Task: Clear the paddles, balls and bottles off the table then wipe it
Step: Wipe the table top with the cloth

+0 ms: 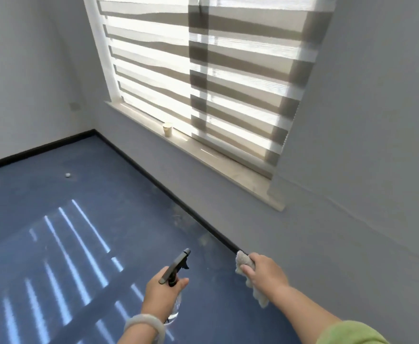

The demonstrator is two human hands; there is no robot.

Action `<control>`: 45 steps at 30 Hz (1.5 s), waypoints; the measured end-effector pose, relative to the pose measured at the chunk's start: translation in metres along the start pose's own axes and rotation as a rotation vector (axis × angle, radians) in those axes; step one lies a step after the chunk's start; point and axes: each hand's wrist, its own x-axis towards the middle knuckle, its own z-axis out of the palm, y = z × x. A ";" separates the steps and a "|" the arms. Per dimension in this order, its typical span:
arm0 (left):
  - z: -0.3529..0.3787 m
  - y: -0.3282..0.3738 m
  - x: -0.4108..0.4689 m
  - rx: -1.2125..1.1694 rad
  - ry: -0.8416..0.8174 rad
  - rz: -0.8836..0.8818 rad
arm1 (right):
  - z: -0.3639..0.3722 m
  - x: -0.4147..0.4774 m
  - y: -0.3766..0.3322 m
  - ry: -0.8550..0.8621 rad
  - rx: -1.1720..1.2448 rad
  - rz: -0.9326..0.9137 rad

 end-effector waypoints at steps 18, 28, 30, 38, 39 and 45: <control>0.116 0.161 0.245 0.163 -0.111 -0.008 | -0.082 0.269 0.026 -0.045 0.135 0.109; 0.176 0.231 0.396 0.327 -0.377 -0.019 | -0.109 0.373 0.021 0.057 0.265 0.250; 0.184 0.247 0.426 0.337 -0.446 0.038 | -0.118 0.397 0.019 0.093 0.270 0.262; 0.221 0.284 0.506 0.465 -0.504 0.135 | -0.128 0.471 0.030 0.137 -0.031 0.176; 0.222 0.285 0.511 0.487 -0.511 0.142 | -0.119 0.474 0.034 0.048 -0.059 0.202; 0.232 0.273 0.522 0.539 -0.552 0.144 | -0.076 0.464 0.041 -0.055 -0.039 0.278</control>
